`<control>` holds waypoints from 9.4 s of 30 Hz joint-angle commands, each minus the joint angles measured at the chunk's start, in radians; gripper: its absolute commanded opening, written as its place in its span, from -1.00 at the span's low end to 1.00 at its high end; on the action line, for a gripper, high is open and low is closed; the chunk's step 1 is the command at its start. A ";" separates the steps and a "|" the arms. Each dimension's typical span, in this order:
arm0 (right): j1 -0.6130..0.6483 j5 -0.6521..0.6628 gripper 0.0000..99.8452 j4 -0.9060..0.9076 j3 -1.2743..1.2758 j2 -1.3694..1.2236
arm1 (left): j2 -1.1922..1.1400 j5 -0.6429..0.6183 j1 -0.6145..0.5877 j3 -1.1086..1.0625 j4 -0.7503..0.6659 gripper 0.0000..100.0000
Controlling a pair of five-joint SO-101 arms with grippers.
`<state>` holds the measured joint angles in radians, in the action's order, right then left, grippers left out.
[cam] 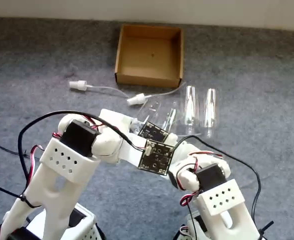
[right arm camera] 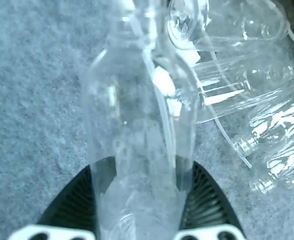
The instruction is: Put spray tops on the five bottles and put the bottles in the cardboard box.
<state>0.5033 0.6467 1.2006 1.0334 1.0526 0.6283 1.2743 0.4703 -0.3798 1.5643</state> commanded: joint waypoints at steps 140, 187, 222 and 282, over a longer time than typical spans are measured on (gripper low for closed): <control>-0.140 -0.451 -0.99 -0.848 0.545 0.786 | 0.027 -1.247 -0.400 0.097 -0.218 -0.69; -0.292 -0.560 -0.99 -1.106 -1.455 -1.678 | 0.021 -1.218 -0.559 -0.659 -0.723 -0.69; -0.278 -0.560 -0.75 -0.929 -2.370 -2.480 | 0.021 -1.217 -0.542 -0.661 -0.723 -0.69; -0.295 -0.505 -0.99 -0.131 -2.798 -2.528 | 0.021 -1.217 -0.542 -0.659 -0.723 -0.69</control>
<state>0.2179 0.1327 1.0334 -1.6809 -1.5052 0.6406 0.0483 -0.0913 -1.0457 0.8554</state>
